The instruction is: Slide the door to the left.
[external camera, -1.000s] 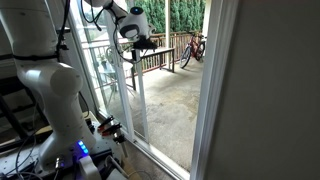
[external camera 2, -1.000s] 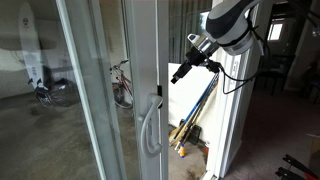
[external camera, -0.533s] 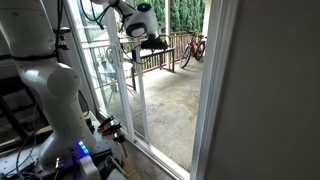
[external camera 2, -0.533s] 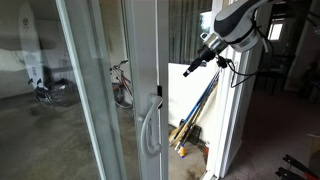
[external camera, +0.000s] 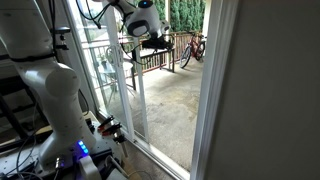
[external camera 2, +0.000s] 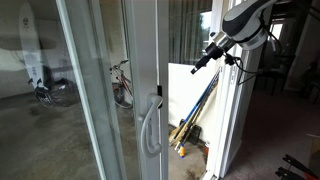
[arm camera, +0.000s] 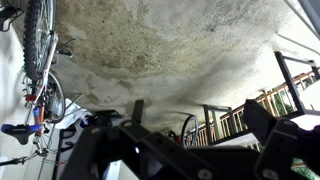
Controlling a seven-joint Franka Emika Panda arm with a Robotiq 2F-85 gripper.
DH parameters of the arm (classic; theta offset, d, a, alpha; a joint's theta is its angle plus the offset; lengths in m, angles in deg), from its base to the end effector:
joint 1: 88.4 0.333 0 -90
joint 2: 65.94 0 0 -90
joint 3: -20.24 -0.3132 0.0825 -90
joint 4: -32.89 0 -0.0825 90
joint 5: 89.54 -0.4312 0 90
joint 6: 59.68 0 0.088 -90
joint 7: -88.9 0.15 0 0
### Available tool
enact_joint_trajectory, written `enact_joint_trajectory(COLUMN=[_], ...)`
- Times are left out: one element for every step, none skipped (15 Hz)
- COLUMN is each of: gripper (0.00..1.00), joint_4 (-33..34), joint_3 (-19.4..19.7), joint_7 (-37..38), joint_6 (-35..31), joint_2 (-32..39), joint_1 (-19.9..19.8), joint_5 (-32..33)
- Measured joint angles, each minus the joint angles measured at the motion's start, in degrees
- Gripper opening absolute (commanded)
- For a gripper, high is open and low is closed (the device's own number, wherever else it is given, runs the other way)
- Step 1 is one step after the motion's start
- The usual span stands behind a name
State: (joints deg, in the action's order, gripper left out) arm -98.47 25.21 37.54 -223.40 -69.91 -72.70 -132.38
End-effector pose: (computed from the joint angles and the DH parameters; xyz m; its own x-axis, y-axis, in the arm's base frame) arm 0.6010 0.0844 0.3768 0.6858 0.2942 0.6657 0.4259 -0.9039 -0.0394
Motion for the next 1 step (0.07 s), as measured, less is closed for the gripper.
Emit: enact_joint_trajectory(gripper=[1.00], joint_4=[-0.01], joint_3=[0.00], joint_7=[0.00], joint_6=[0.00], joint_2=[0.00], joint_1=[0.00], joint_5=[0.00])
